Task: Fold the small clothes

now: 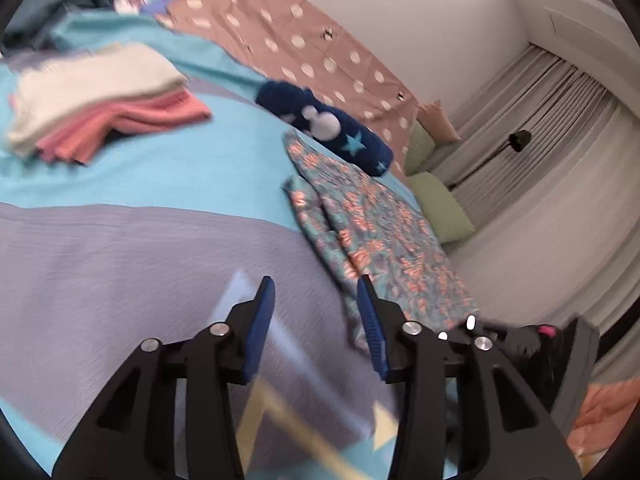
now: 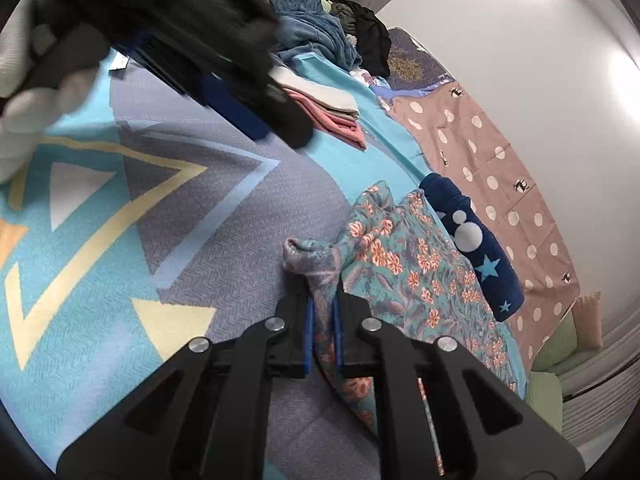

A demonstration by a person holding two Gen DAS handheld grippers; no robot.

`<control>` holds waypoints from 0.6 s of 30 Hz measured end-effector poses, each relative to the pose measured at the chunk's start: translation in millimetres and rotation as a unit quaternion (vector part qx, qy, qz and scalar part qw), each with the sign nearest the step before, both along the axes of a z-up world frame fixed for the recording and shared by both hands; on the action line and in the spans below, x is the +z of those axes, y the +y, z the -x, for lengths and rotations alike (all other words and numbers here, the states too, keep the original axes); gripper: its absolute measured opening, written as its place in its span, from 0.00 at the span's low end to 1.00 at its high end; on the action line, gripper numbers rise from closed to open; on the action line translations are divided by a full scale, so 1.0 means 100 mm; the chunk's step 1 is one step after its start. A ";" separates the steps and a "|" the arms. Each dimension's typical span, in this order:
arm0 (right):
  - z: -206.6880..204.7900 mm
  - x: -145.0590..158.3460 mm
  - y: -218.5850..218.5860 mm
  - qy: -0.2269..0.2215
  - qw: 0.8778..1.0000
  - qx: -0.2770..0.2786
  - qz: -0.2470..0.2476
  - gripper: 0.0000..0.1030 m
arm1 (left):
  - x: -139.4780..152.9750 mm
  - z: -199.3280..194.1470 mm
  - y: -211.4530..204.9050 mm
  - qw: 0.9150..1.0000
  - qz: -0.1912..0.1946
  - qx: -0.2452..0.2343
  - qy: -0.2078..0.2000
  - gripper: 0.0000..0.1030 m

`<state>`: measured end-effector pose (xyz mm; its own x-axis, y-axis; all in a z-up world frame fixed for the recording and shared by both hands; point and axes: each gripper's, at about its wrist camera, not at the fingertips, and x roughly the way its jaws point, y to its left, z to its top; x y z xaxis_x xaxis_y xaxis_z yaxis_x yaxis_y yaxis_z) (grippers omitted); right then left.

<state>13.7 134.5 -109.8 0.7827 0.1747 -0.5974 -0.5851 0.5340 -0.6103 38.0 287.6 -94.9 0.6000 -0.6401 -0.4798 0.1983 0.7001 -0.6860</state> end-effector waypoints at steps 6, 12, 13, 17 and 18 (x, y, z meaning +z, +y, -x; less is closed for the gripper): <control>-0.01 0.03 0.02 0.006 1.000 -0.014 -0.013 0.08 | -0.17 -0.73 -0.36 0.995 0.057 -0.060 0.049 0.53; -0.04 0.04 0.06 0.008 0.999 -0.031 -0.021 0.07 | -0.07 -1.17 -0.55 0.996 0.060 -0.054 0.040 0.04; -0.04 0.07 0.06 0.004 0.999 -0.033 -0.026 0.06 | -0.01 -1.14 -0.55 0.997 0.055 -0.050 0.026 0.04; 0.04 0.21 0.02 0.013 0.998 -0.026 -0.059 0.05 | -0.07 -1.08 -0.51 0.999 0.023 -0.037 0.029 0.04; 0.01 0.17 0.01 0.022 0.998 -0.025 -0.058 0.06 | -0.14 -1.09 -0.48 0.998 0.033 -0.031 0.046 0.05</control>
